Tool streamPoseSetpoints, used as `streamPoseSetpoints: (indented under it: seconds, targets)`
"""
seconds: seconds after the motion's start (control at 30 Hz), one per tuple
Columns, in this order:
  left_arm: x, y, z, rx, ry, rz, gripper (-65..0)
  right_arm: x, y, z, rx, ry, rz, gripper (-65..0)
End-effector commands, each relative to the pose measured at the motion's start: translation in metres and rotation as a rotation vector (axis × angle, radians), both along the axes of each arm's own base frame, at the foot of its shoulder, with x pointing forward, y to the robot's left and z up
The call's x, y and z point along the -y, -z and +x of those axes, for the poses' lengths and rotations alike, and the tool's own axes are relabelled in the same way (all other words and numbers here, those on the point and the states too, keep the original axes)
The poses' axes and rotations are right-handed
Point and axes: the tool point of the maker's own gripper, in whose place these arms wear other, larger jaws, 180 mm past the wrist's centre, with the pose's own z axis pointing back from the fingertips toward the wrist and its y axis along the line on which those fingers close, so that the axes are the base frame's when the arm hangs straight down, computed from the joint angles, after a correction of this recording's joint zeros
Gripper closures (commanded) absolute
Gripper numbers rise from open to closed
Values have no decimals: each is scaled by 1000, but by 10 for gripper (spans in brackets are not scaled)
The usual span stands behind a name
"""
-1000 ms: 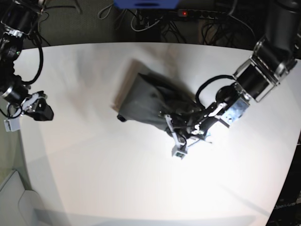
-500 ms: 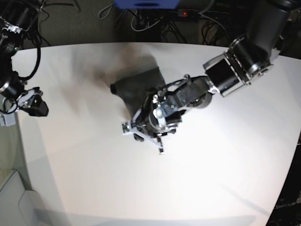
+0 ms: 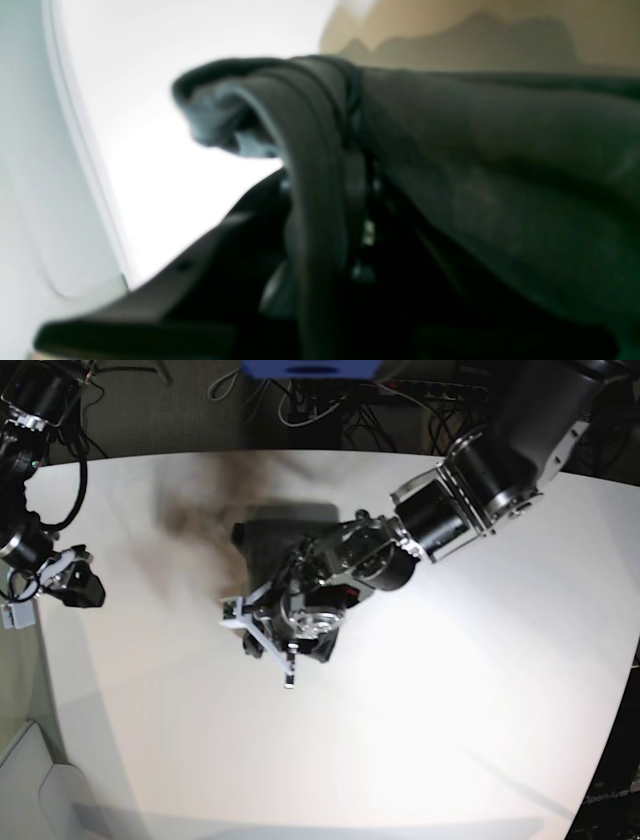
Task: Layout the t-shirt on the table in an organized manner, then fold the t-shirt properly
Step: 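Press and square the folded shirt flat with the left gripper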
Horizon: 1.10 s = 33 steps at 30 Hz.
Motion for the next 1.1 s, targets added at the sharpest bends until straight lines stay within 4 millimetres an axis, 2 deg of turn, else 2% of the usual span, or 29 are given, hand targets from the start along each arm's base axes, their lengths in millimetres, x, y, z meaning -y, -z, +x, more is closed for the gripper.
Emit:
streamPoseSetpoints:
  seconds: [0.0,0.3,0.5,0.63,0.73,0.83,0.93,1.0,1.07]
  targets:
    - [11,-3,-4,-13,30,-17,-1,5,-16,7,59,-4,-10,-255]
    - [35,-19,0,79,83,13,-4,4,-15,7,58,-2,-3,-255]
    - [36,-22,1,95,89,14,-18,4,-15,7,58,-2,-3,-255]
    - [36,-22,1,95,88,15,-139,3,-14,7,57,-3,-2,-255]
    - [35,-22,2,98,87,17,-305,3,-14,7,57,-3,-2,-255]
    - [32,-25,7,118,84,29,-436,3,-14,7,57,-3,-2,-255]
    - [28,-28,12,162,89,58,-496,3,-14,7,57,-3,-2,-255]
    - [28,-31,15,184,91,67,-500,2,-14,7,56,-6,-2,-255]
    - [28,-45,23,213,75,43,-500,2,-14,7,55,-7,-2,-255]
